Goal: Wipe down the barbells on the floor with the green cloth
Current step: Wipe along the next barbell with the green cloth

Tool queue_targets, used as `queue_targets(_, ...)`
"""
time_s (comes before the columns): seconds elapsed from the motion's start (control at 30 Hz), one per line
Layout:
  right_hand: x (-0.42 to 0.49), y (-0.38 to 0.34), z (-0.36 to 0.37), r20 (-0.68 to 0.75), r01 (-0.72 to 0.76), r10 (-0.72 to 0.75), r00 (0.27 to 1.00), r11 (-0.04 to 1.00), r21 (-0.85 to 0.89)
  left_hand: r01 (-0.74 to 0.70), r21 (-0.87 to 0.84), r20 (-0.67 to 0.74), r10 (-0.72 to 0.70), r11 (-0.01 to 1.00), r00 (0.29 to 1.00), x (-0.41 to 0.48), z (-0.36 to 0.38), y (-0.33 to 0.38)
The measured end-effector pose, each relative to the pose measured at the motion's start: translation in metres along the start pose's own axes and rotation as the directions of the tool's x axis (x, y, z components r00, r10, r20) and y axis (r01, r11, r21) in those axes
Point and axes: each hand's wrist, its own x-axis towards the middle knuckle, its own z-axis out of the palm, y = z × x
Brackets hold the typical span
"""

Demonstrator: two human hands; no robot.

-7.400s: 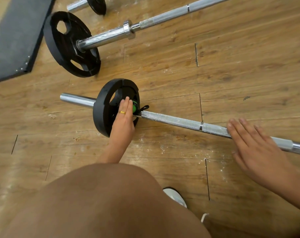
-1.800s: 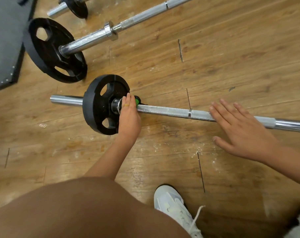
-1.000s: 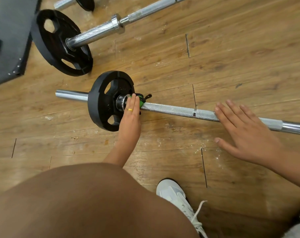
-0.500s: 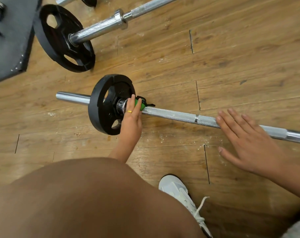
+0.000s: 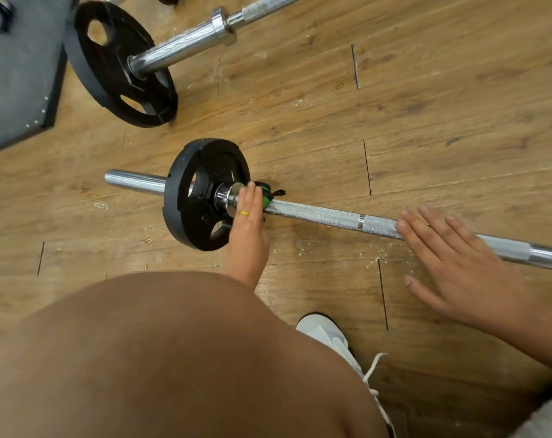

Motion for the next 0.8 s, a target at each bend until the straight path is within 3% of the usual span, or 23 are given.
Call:
queue_targets(0.1,0.0,0.0,0.0,0.001,-0.012,0.012,1.0,1.0,-0.016,-0.049,0.0,0.011,0.049,0.999,0.999,-0.002,-0.001,0.0)
queue_targets(0.23,0.002,0.0,0.003,-0.008,-0.013,0.013,1.0,1.0,-0.024,0.047,0.055,-0.006,-0.047,0.997,0.999,0.018,-0.008,-0.012)
queue_targets(0.4,0.004,0.005,0.005,-0.011,-0.001,0.001,1.0,1.0,-0.019,-0.082,0.044,0.072,0.078,0.996,0.994,0.016,-0.012,-0.012)
queue_targets(0.53,0.007,0.009,0.002,-0.001,-0.007,0.007,1.0,1.0,-0.007,0.021,0.093,0.034,-0.024,0.995,0.999,0.036,-0.01,-0.009)
queue_targets(0.7,0.015,0.015,-0.002,0.021,-0.027,0.027,0.999,0.999,0.028,-0.083,0.066,0.064,0.079,0.994,0.995,0.02,-0.006,0.0)
queue_targets(0.8,0.02,0.021,-0.005,0.04,-0.027,0.025,0.999,0.999,0.038,-0.003,0.097,0.045,-0.001,0.995,0.999,0.041,-0.008,-0.005)
